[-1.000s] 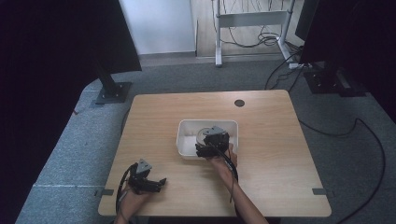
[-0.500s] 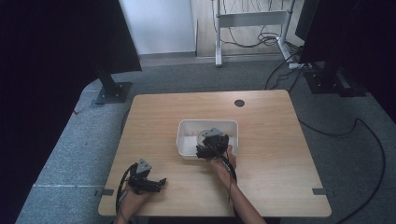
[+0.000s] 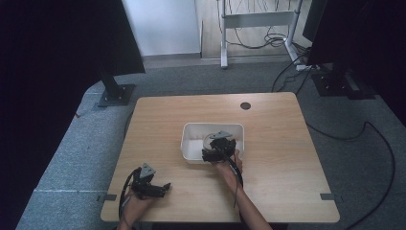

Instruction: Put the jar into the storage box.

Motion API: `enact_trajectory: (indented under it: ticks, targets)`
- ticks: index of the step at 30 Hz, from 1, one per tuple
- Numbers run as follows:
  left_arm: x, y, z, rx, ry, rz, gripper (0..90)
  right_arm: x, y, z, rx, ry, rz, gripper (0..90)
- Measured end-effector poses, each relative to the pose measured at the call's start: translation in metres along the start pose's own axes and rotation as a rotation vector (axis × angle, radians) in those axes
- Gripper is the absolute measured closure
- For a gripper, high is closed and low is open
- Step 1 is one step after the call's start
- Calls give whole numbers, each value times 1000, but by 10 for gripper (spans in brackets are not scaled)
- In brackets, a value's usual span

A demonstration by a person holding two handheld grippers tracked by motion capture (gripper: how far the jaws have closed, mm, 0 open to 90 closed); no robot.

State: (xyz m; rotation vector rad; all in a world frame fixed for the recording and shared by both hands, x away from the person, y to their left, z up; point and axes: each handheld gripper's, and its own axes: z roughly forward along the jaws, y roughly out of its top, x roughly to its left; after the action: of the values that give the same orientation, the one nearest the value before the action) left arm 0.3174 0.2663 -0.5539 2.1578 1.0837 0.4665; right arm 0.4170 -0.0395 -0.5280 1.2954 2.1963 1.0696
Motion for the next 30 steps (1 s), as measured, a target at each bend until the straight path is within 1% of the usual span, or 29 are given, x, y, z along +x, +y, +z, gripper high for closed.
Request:
enact_trajectory:
  ticks: [2, 6, 11, 16, 23, 30]
  targets:
    - [0, 0, 0, 0, 0, 0, 0, -1, -1, 0, 6, 10, 7, 31]
    - [0, 0, 0, 0, 0, 0, 0, -2, -2, -1, -3, 3, 2, 1]
    - [0, 0, 0, 0, 0, 0, 0, -1, -1, -6, -28, 16, -18, 0]
    - [0, 0, 0, 0, 0, 0, 0, 2, 2, -10, -30, 17, -49, 4]
    - [0, 0, 0, 0, 0, 0, 0, 2, 2, -15, -29, 15, -63, 10]
    - [0, 0, 0, 0, 0, 0, 0, 0, 1, -24, -42, 16, -76, 17]
